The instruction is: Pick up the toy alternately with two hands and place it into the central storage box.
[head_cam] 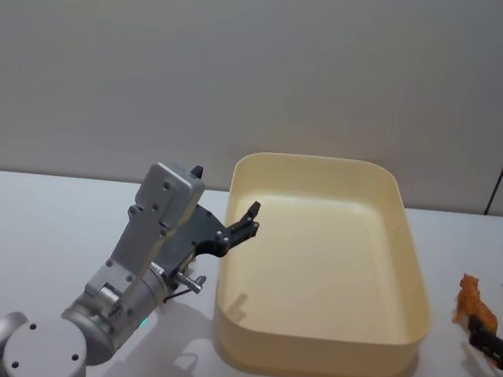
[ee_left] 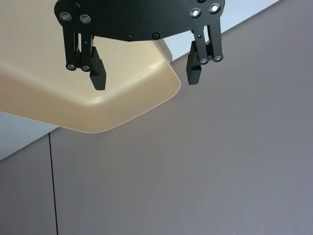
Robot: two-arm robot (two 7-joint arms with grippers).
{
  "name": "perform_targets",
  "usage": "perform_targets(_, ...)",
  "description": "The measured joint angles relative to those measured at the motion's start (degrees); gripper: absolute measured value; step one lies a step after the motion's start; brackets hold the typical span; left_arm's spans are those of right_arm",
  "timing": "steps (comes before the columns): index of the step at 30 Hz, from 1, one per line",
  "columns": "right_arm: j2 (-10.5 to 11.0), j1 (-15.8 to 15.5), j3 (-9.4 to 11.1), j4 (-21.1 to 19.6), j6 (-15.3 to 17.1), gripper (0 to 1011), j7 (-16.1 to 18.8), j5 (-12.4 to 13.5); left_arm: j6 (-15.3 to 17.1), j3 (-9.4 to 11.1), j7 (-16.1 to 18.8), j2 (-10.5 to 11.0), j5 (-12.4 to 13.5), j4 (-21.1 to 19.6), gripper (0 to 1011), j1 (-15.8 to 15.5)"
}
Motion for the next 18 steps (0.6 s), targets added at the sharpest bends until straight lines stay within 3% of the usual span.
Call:
perform_targets(4, -0.6, 1.0, -0.6, 1.1, 0.1, 991, 0.7, -1.0, 0.0, 0.0, 0.0, 0.0, 0.0, 0.0, 1002, 0.0)
perform_targets(18, -2.2, 3.6, -2.0, 4.1, 0.2, 585, 2.6, -3.7, 0.0, 0.0, 0.0, 0.0, 0.0, 0.0, 1001, 0.0)
